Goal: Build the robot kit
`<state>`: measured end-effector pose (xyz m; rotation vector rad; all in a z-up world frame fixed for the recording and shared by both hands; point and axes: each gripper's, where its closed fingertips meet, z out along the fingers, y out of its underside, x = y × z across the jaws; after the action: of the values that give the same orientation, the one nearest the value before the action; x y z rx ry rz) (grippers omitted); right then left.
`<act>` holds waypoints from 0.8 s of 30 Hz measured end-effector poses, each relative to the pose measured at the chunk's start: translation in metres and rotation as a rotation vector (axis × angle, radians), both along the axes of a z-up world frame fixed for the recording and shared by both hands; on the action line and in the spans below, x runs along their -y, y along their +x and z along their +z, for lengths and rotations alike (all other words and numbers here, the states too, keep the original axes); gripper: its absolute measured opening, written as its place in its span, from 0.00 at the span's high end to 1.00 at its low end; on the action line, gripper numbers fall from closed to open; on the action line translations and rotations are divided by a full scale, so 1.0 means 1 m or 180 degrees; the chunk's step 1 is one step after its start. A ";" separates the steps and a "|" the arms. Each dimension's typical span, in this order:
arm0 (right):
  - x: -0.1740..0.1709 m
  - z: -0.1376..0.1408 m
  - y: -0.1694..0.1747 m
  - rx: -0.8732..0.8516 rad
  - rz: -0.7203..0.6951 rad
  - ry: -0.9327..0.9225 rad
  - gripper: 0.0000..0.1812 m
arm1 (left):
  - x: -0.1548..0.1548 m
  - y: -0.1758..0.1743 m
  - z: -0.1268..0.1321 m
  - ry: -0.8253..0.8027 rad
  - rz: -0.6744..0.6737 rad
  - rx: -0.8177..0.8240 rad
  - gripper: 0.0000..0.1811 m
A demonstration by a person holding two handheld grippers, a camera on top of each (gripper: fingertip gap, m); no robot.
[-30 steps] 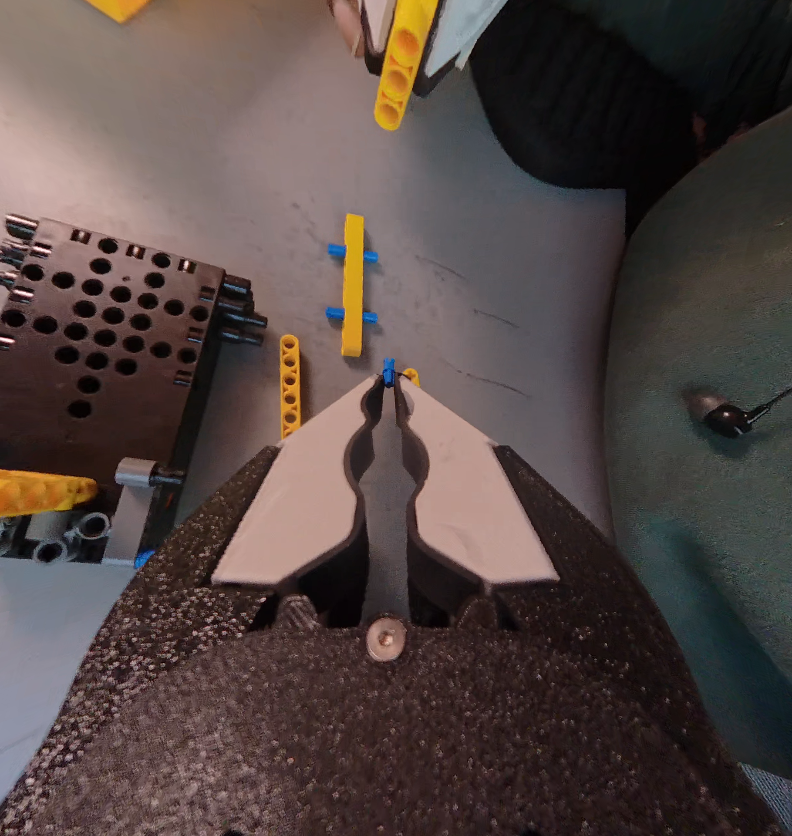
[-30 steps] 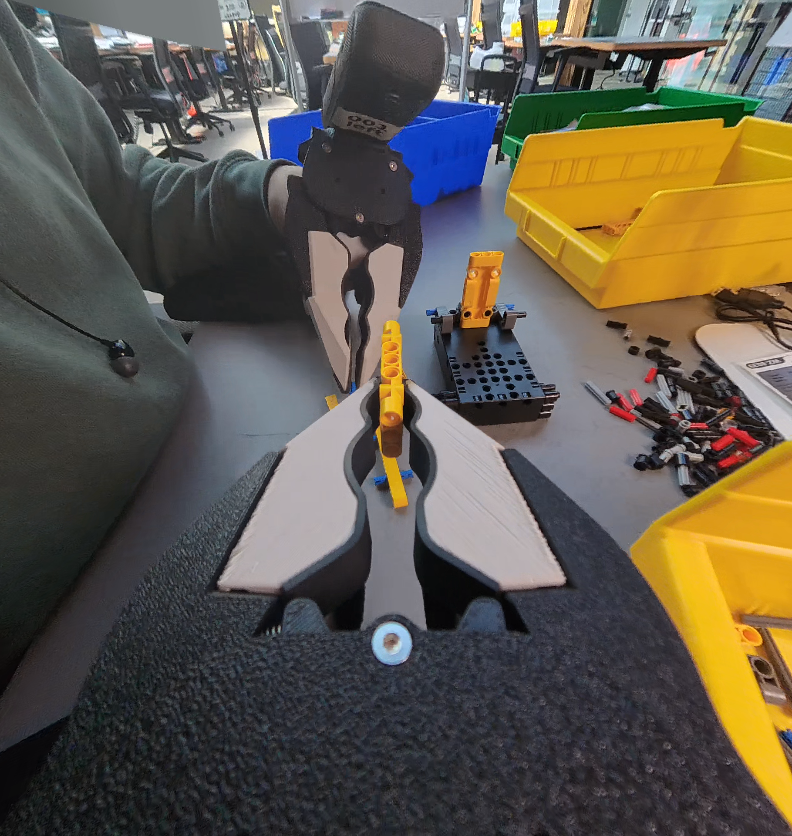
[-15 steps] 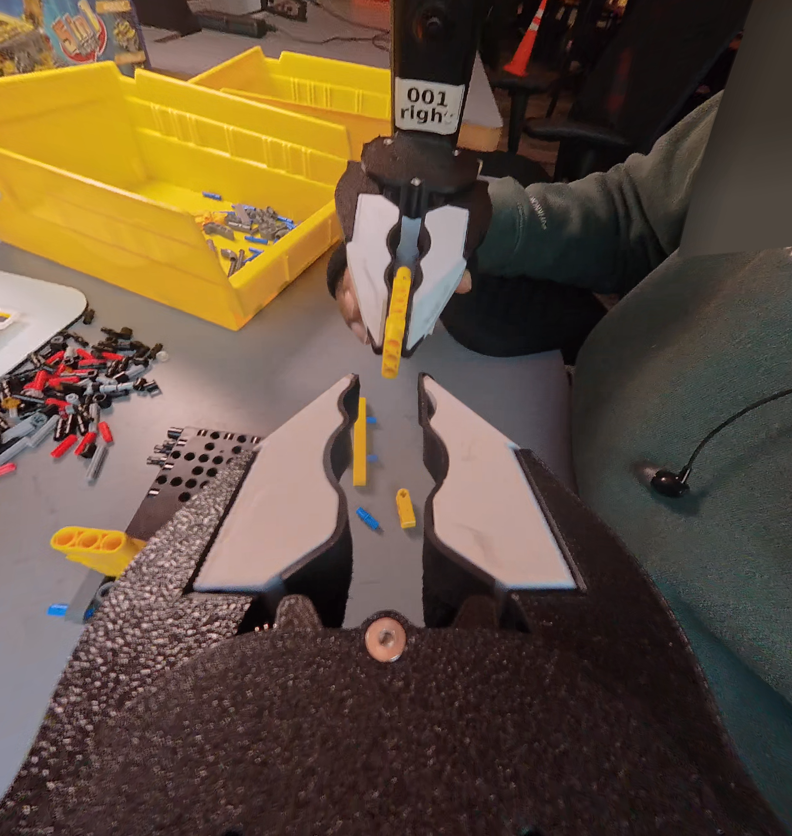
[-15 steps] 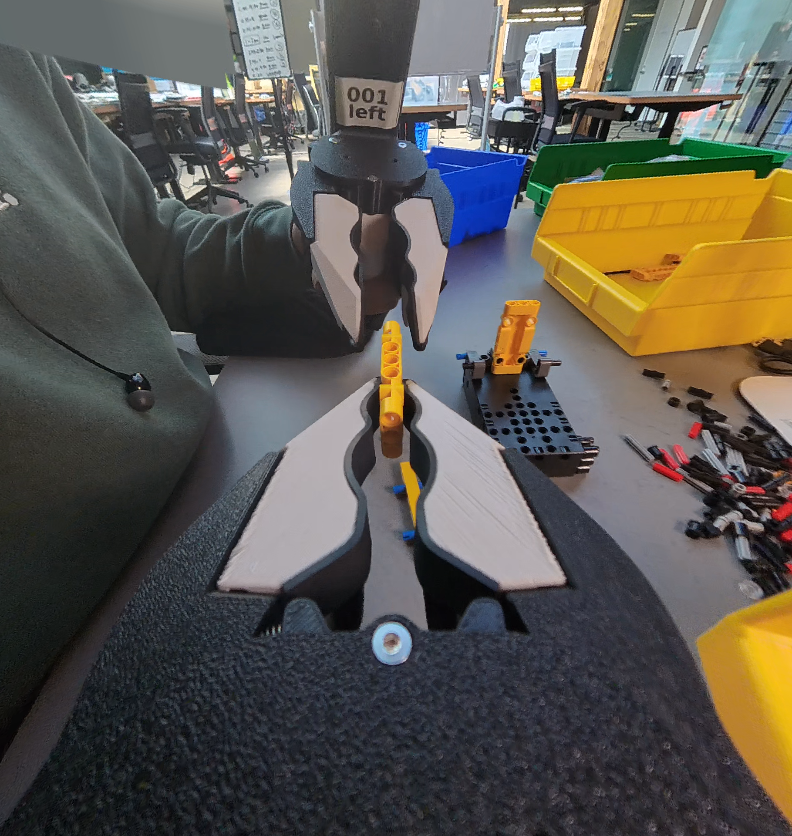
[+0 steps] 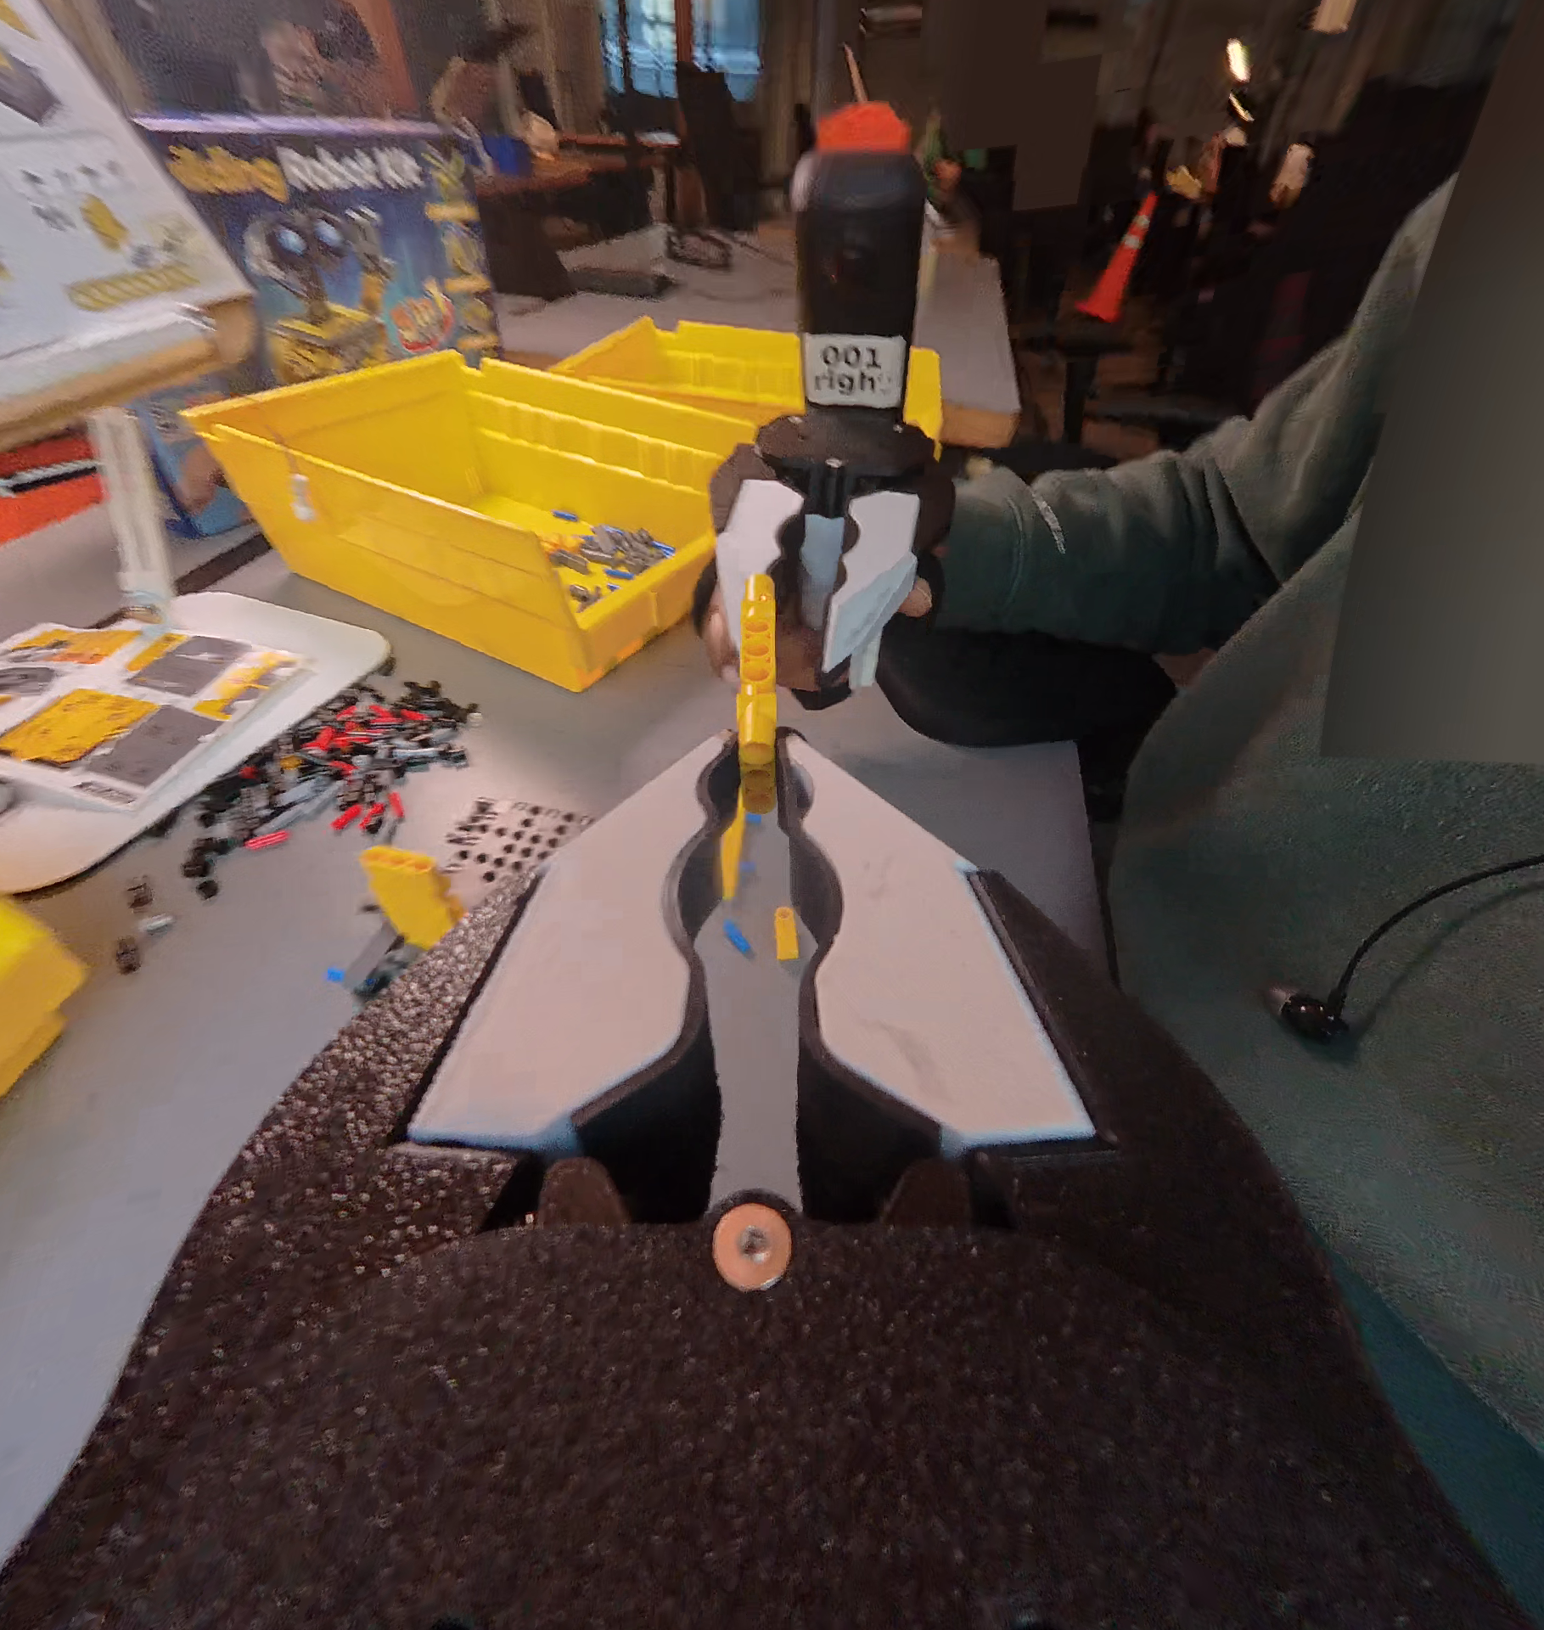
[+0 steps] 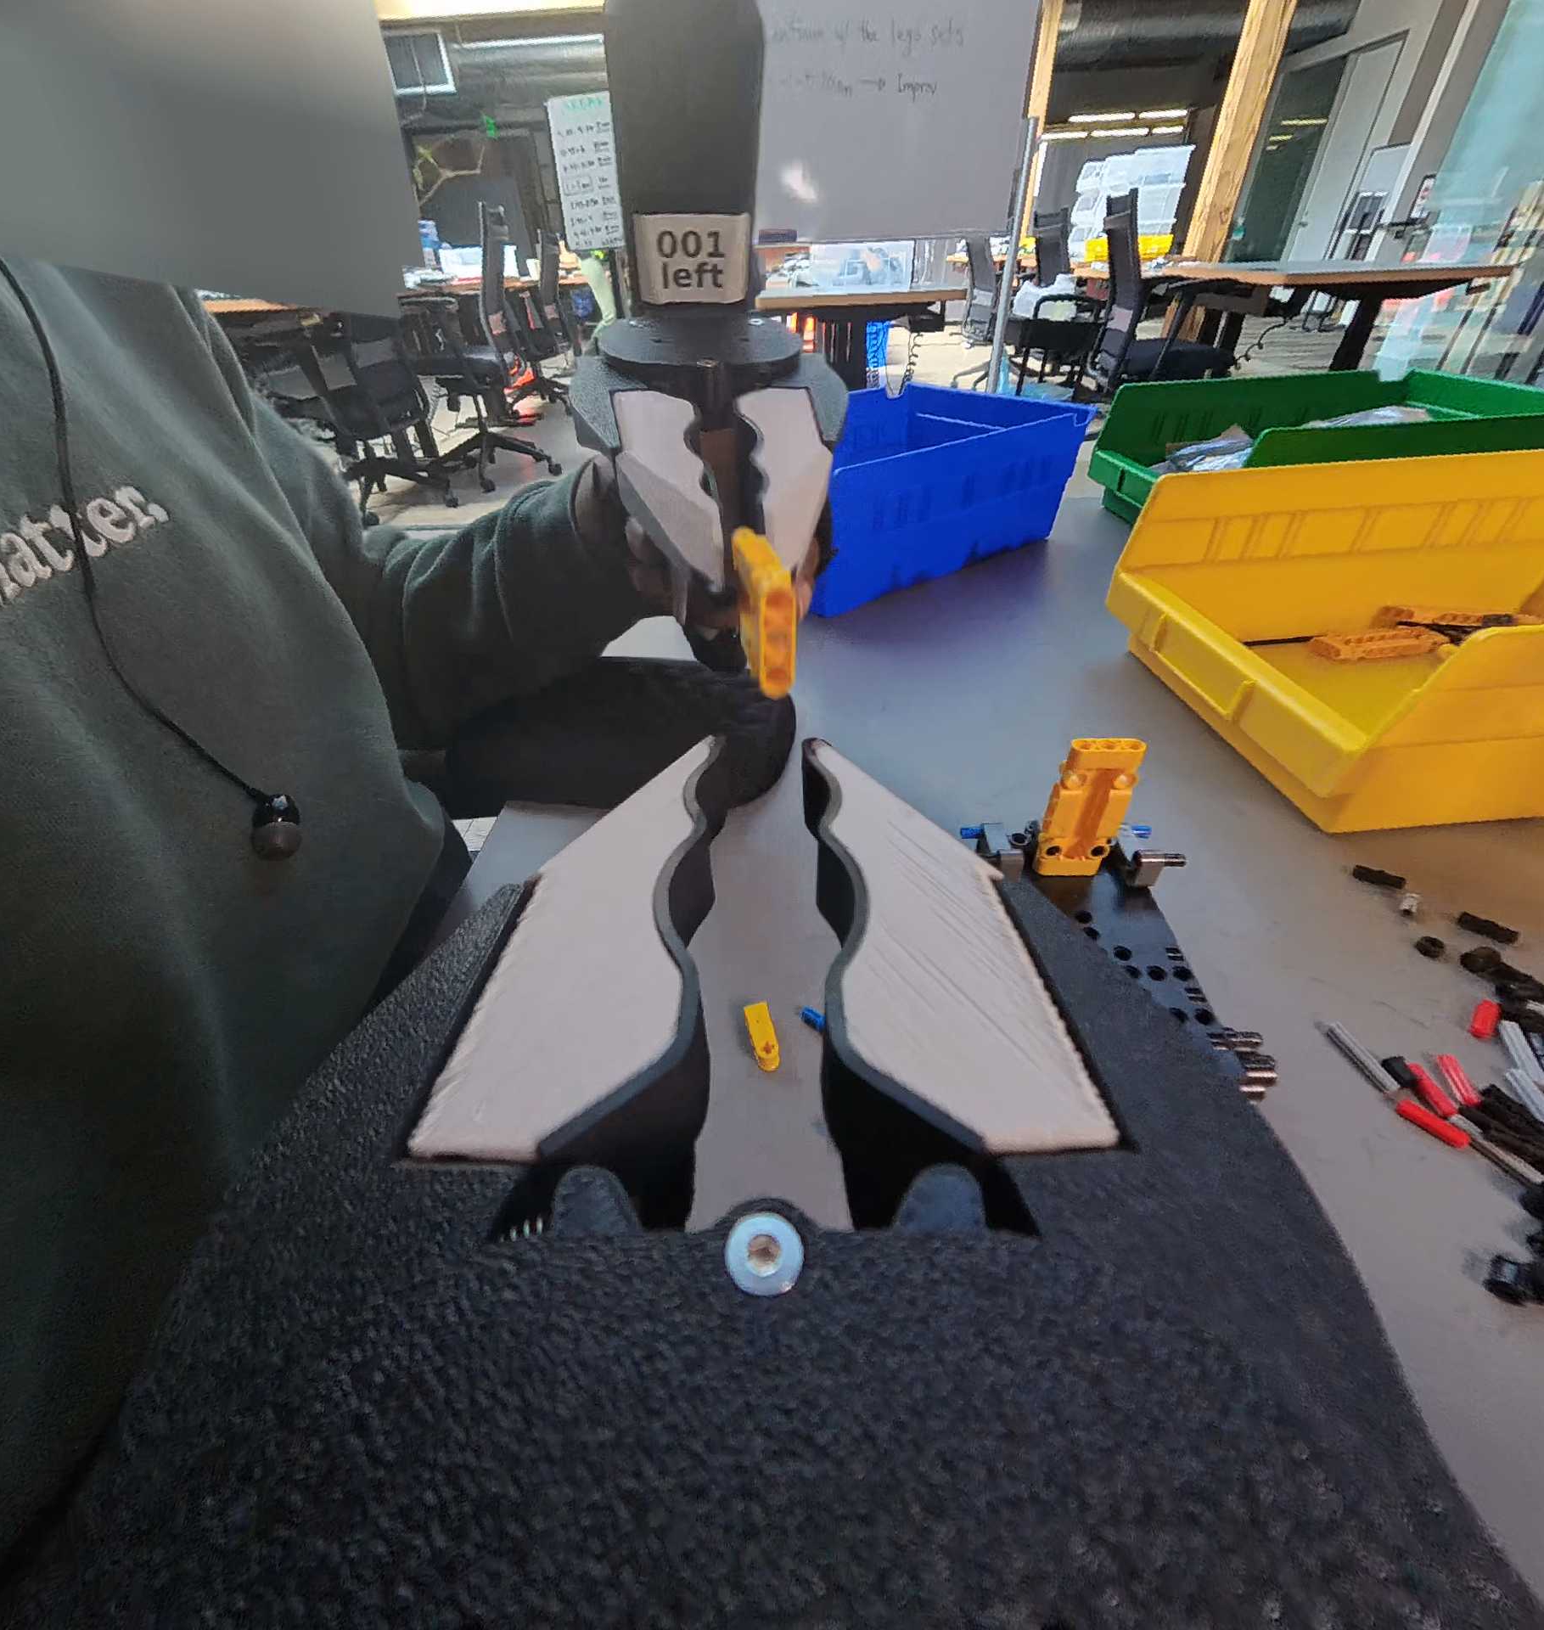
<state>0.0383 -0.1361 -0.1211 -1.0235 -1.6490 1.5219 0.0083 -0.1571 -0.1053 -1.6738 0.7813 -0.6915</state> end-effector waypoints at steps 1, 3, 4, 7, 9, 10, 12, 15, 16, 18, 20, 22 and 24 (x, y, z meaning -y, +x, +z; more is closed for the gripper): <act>-0.006 0.004 0.001 -0.0013 -0.0063 -0.0030 0.90 | 0.004 -0.020 0.010 0.0086 0.0206 0.0102 0.96; -0.021 0.006 0.005 0.0007 -0.0227 -0.0034 0.89 | 0.018 -0.077 0.029 0.0262 0.0804 0.0230 0.96; -0.028 0.005 0.008 0.0031 -0.0309 -0.0021 0.88 | 0.028 -0.113 0.037 0.0333 0.1189 0.0269 0.96; -0.047 0.001 0.016 0.0116 -0.0506 -0.0034 0.88 | 0.076 -0.238 0.048 0.0362 0.2604 0.0177 0.96; -0.056 -0.004 0.020 0.0176 -0.0594 -0.0036 0.88 | 0.127 -0.314 0.050 0.0271 0.3561 -0.0021 0.97; -0.059 -0.007 0.021 0.0204 -0.0624 -0.0038 0.88 | 0.151 -0.340 0.051 0.0195 0.3896 -0.0095 0.97; -0.064 -0.014 0.021 0.0248 -0.0667 -0.0047 0.88 | 0.187 -0.373 0.043 -0.0096 0.4260 -0.0219 0.97; -0.068 -0.021 0.018 0.0276 -0.0675 -0.0115 0.89 | 0.206 -0.392 0.015 -0.0758 0.4262 -0.0544 0.96; -0.068 -0.022 0.016 0.0284 -0.0666 -0.0126 0.89 | 0.208 -0.395 0.003 -0.0999 0.4195 -0.0685 0.96; -0.069 -0.026 0.011 0.0311 -0.0649 -0.0115 0.89 | 0.206 -0.396 -0.015 -0.1377 0.4009 -0.0974 0.96; -0.069 -0.029 0.008 0.0354 -0.0625 -0.0109 0.90 | 0.199 -0.391 -0.028 -0.1651 0.3699 -0.1185 0.96; -0.068 -0.031 0.005 0.0410 -0.0603 -0.0107 0.90 | 0.190 -0.384 -0.039 -0.1886 0.3399 -0.1439 0.96; -0.068 -0.034 0.003 0.0472 -0.0599 -0.0092 0.90 | 0.181 -0.378 -0.050 -0.2105 0.3072 -0.1709 0.96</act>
<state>0.0412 -0.0681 -0.1551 -1.2959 -1.5832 1.3776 -0.3693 -0.3382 -0.1549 -2.5789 -0.0165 0.2414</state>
